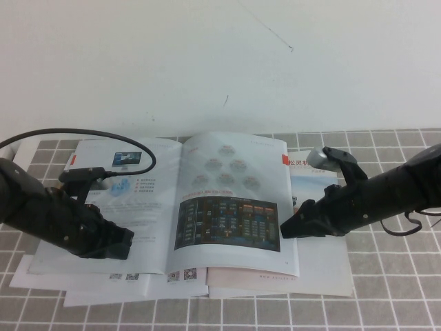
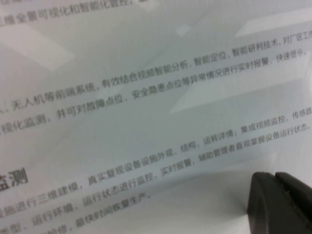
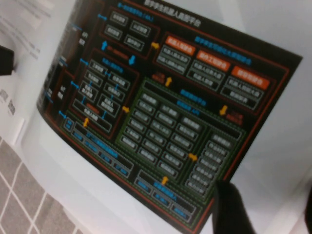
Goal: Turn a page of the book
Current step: Open the closed book
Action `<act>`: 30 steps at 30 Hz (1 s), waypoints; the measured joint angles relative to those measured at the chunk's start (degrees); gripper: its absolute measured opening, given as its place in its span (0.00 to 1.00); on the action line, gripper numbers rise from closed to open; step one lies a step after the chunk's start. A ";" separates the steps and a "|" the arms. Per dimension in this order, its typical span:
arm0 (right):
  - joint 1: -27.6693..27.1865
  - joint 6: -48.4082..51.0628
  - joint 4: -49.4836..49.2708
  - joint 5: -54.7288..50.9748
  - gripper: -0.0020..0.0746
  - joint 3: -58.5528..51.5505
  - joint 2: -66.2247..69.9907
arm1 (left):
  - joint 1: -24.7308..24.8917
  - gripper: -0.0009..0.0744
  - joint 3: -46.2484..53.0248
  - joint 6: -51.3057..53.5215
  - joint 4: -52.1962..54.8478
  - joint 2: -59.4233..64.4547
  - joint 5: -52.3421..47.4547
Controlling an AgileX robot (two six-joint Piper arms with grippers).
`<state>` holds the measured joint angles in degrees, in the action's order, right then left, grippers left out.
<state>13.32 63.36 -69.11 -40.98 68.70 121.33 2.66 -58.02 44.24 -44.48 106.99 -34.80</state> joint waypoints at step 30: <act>0.00 14.26 -22.00 -18.96 0.46 0.11 0.20 | 0.00 0.01 0.00 0.00 0.00 0.00 0.00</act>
<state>13.32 77.61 -91.10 -59.94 68.81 121.52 2.66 -58.02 44.24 -44.48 106.99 -34.80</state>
